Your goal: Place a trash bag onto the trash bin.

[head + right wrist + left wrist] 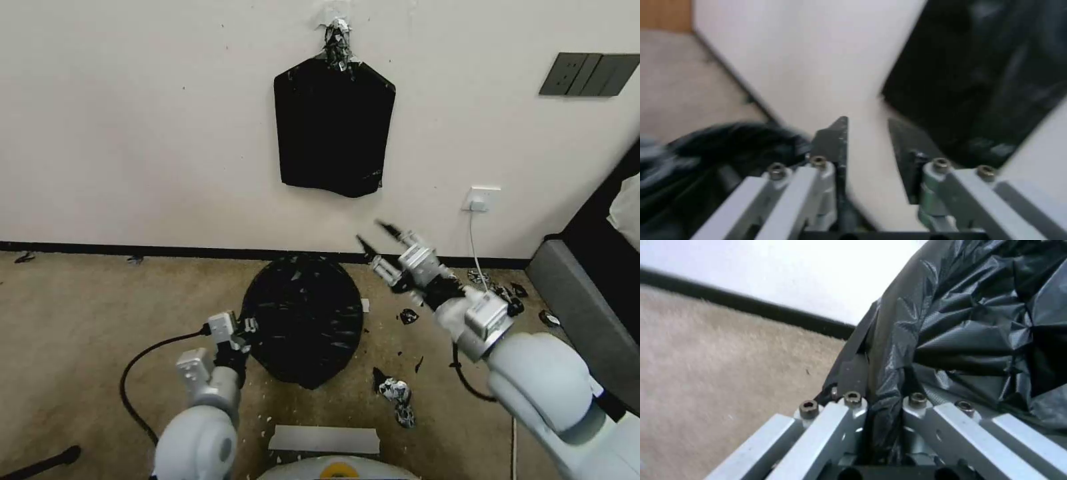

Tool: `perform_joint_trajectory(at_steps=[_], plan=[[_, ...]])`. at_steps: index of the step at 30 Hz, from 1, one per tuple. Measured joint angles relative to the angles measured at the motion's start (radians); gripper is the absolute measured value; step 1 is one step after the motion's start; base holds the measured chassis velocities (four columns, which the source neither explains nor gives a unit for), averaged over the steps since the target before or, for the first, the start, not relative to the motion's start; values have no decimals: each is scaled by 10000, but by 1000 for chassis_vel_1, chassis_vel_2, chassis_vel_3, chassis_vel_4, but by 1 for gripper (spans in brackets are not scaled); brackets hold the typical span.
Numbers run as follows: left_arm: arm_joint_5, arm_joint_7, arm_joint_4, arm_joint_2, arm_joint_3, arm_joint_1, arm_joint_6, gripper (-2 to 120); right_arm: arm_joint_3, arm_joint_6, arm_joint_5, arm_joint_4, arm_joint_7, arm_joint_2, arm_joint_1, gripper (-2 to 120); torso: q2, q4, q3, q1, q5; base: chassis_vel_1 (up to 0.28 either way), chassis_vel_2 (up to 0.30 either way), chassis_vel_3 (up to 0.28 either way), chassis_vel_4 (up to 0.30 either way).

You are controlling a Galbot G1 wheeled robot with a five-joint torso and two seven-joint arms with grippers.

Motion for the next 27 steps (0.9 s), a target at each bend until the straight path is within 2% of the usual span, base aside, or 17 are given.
perform_joint_trajectory(at_steps=[1, 2, 5, 7, 10, 14, 27], plan=[[448, 68, 58, -19, 125, 43, -101, 4, -434, -331, 125, -36, 109, -139, 215, 18, 0, 1, 0, 0, -2, 0, 0, 0, 0], [448, 68, 58, -19, 125, 43, -101, 4, -434, -331, 125, -36, 109, -139, 215, 18, 0, 1, 0, 0, -2, 0, 0, 0, 0], [1442, 256, 98, -77, 405, 165, -335, 4, -1587, -1350, 544, -458, 554, -193, 814, 3, 0, -1, 0, 0, -1, 0, 0, 0, 0], [1648, 286, 95, -87, 485, 201, -383, 4, -1848, -1576, 657, -627, 676, -119, 969, 0, 0, 0, 0, 0, -1, 0, 0, 0, 0], [2033, 355, 93, -124, 690, 306, -453, 4, -2548, -2148, 775, -1136, 851, 159, 1432, 0, -1, 0, 0, 0, -1, 0, 0, 0, 0], [2182, 364, 97, -170, 772, 329, -482, 4, -3049, -2445, 790, -1626, 903, 342, 1873, 0, 0, 0, 0, 0, 0, 0, 0, 0, 0], [2440, 413, 114, -377, 998, 345, -497, 4, -3911, -3007, 953, -3449, 900, 835, 2957, 0, 0, 0, 0, 0, -1, 0, 0, 0, 0]])
